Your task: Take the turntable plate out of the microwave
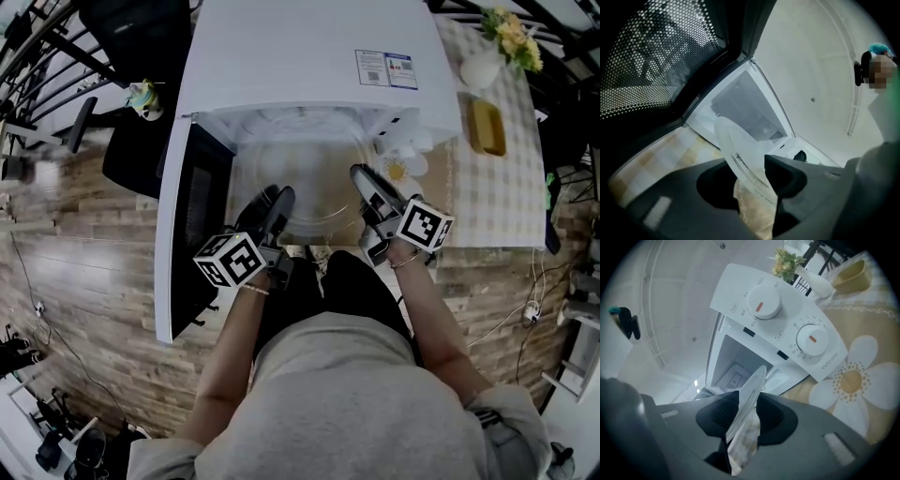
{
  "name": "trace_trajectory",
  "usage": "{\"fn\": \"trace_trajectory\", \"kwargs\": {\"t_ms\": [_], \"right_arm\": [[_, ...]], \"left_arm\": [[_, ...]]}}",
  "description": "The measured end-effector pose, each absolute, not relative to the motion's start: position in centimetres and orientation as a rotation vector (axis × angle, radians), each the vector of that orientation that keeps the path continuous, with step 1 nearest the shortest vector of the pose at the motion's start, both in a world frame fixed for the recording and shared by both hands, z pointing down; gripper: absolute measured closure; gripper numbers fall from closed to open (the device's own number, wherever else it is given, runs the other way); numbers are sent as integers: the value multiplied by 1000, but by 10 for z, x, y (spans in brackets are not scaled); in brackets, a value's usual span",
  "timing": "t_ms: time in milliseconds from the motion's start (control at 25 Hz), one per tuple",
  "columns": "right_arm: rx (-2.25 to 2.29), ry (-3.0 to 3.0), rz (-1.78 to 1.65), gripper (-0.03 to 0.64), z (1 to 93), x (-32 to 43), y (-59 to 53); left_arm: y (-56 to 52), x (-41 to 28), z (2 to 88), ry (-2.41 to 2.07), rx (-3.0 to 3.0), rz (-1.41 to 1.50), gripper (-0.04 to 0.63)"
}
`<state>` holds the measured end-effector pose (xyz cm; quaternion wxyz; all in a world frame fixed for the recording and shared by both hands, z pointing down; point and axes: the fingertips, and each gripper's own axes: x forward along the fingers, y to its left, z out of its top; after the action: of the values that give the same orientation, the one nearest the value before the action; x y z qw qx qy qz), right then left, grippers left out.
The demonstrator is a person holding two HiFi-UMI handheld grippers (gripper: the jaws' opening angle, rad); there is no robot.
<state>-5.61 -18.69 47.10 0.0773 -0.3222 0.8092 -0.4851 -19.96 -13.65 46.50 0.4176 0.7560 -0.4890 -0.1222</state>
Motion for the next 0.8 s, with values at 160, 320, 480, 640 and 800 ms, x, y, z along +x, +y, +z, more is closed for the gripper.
{"fn": "trace_trajectory", "kwargs": {"t_ms": [160,320,480,640,800], "right_arm": [[-946,2475,-1399,471,456,-53,-183],[-920,2503,-1374,469,445,-57,-178],[-899,2496,-1355,468,438,-56,-176],[-889,2502,-1339,468,429,-53,-172],[-871,2513,-1305,468,421,-53,-174]], "left_arm": [[-132,-196,449,-1216,1947,-334,419],[-128,-198,438,-1214,1979,-343,419],[-125,-199,431,-1229,1999,-367,419],[-121,-197,421,-1241,2025,-393,419],[-122,-197,413,-1241,2052,-406,419]]}}
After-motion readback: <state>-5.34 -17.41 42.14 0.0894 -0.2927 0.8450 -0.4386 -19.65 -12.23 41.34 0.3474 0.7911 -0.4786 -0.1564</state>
